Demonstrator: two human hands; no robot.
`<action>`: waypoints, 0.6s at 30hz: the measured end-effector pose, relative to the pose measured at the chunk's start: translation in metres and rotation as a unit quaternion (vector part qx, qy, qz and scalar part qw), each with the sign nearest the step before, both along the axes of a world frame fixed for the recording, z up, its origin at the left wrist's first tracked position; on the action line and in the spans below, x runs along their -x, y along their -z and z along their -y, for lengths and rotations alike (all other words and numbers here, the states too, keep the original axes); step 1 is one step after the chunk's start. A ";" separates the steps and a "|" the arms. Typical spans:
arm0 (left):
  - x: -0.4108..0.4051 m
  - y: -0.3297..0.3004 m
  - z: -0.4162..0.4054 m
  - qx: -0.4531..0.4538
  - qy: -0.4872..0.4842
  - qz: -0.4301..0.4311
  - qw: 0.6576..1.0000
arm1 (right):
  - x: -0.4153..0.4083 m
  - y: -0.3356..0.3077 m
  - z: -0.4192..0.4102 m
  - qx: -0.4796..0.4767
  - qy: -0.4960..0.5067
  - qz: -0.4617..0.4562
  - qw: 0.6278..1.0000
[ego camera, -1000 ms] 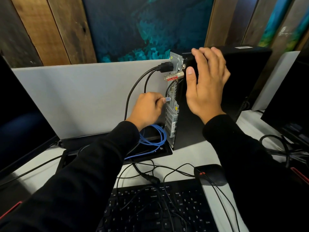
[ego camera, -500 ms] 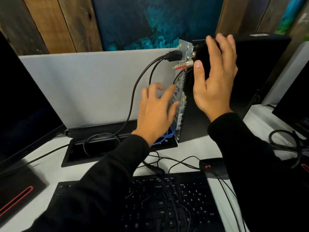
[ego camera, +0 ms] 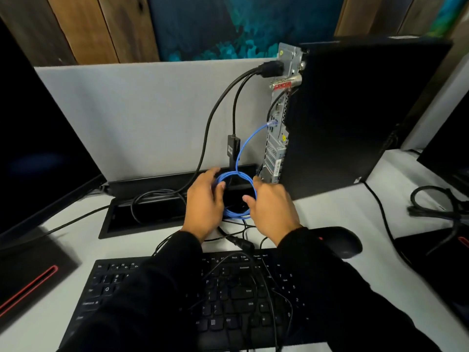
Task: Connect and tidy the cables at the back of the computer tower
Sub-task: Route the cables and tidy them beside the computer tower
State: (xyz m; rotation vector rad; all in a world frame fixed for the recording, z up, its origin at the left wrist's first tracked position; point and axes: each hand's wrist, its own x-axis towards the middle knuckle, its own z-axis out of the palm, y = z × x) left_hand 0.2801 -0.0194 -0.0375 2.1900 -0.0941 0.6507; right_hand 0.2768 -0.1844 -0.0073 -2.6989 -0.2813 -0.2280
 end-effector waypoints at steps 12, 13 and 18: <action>-0.008 0.010 -0.013 0.025 0.026 -0.037 0.999 | -0.019 0.036 -0.012 -0.233 0.041 0.010 0.972; -0.009 0.009 -0.017 0.000 0.012 -0.048 0.999 | -0.019 0.036 -0.013 -0.241 0.036 0.012 0.970; -0.004 0.006 -0.021 -0.110 0.014 -0.006 0.994 | -0.022 0.032 -0.027 -0.218 -0.010 0.043 0.975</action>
